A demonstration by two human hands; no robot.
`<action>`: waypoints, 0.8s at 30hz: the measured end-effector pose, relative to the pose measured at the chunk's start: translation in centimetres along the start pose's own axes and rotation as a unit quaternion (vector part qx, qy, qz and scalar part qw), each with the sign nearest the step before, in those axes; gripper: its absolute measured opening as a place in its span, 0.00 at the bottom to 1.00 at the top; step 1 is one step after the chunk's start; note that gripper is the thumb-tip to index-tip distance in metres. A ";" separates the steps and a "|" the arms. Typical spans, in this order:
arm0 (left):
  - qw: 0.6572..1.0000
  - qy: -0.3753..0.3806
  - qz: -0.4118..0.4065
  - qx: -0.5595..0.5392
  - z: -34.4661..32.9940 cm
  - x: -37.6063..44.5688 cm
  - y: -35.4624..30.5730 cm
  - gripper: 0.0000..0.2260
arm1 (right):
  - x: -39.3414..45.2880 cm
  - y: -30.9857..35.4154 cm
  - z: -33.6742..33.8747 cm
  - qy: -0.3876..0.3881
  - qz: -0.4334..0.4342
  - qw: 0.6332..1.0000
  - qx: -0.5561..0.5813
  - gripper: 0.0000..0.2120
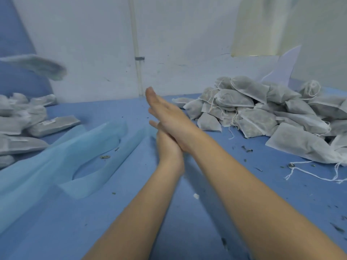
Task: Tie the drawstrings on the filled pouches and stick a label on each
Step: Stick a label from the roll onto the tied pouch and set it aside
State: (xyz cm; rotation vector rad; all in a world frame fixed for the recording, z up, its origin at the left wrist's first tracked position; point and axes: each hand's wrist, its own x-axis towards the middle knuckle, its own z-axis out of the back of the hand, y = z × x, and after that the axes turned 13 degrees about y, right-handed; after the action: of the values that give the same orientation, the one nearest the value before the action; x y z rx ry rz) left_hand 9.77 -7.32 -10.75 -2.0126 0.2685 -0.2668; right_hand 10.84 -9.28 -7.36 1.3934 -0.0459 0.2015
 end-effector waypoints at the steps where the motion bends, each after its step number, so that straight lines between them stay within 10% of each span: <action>1: 0.999 -0.012 -0.016 0.029 0.3 0.1 0.0 0.20 | 0.1 -0.1 0.1 -0.007 -0.003 1.000 0.010 0.35; 9: 0.964 0.103 0.029 0.243 -2.2 -0.7 1.5 0.12 | -4.7 -1.1 4.7 -0.140 0.022 0.982 0.123 0.08; 16: 0.845 0.261 0.027 0.465 -9.7 -1.2 4.8 0.12 | -10.8 -2.3 12.1 -0.295 0.036 0.945 0.134 0.12; 24: 0.844 0.305 0.058 0.437 -17.5 0.0 8.8 0.08 | -15.6 -4.5 17.7 -0.391 0.003 0.914 0.107 0.13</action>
State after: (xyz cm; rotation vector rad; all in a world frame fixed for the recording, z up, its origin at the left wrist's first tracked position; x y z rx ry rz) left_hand 3.79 -25.95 -11.05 -0.9535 0.5480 -0.7973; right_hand -2.13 -29.15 -10.93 1.6167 -0.7114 -0.3694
